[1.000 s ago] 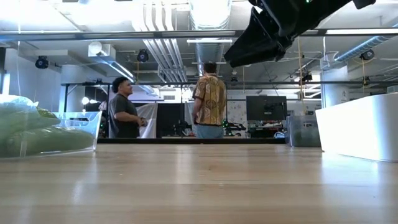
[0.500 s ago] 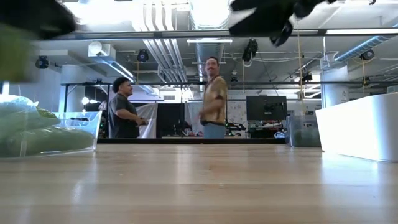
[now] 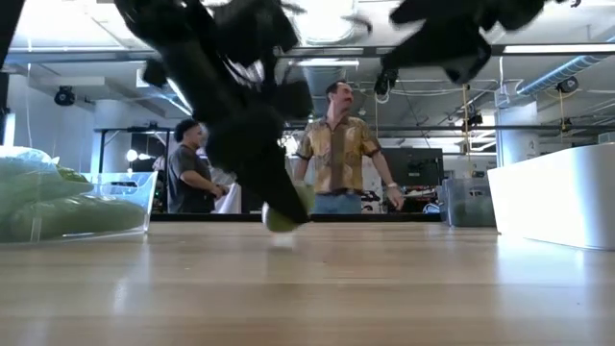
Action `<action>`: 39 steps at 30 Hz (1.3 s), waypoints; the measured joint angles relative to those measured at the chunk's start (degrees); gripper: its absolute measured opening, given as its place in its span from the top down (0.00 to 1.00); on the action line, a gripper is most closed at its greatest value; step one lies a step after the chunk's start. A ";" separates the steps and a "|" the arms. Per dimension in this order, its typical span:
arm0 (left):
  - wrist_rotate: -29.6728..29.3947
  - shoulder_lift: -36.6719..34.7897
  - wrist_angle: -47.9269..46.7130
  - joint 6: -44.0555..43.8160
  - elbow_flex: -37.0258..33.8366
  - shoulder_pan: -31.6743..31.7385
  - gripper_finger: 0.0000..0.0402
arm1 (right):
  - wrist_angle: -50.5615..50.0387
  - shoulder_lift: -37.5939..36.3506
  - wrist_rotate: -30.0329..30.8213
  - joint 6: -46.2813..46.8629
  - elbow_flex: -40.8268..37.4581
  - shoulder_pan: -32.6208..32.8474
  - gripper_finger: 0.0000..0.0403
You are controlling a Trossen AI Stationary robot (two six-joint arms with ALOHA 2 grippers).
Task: Sort produce into baskets
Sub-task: Put the lime into the black bin
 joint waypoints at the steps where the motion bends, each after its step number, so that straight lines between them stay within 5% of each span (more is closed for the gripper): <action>1: 0.16 0.97 0.69 0.51 0.06 1.12 0.65 | -0.41 0.65 0.25 0.39 -0.02 0.04 0.44; 11: -0.50 5.66 5.75 3.71 1.36 6.09 0.62 | -1.36 6.05 1.37 1.42 -0.04 -1.60 0.43; 23: 0.79 4.75 4.84 4.03 0.79 6.14 0.32 | -3.79 6.27 2.48 -0.02 -0.04 -4.79 0.37; 33: 0.95 -5.23 3.93 4.05 -1.74 5.59 0.28 | -4.05 6.29 2.36 -2.33 -0.04 -9.42 0.27; 39: 1.00 -16.27 10.01 3.31 -10.93 5.09 0.28 | -1.63 7.67 2.35 -4.57 -0.04 -13.05 0.20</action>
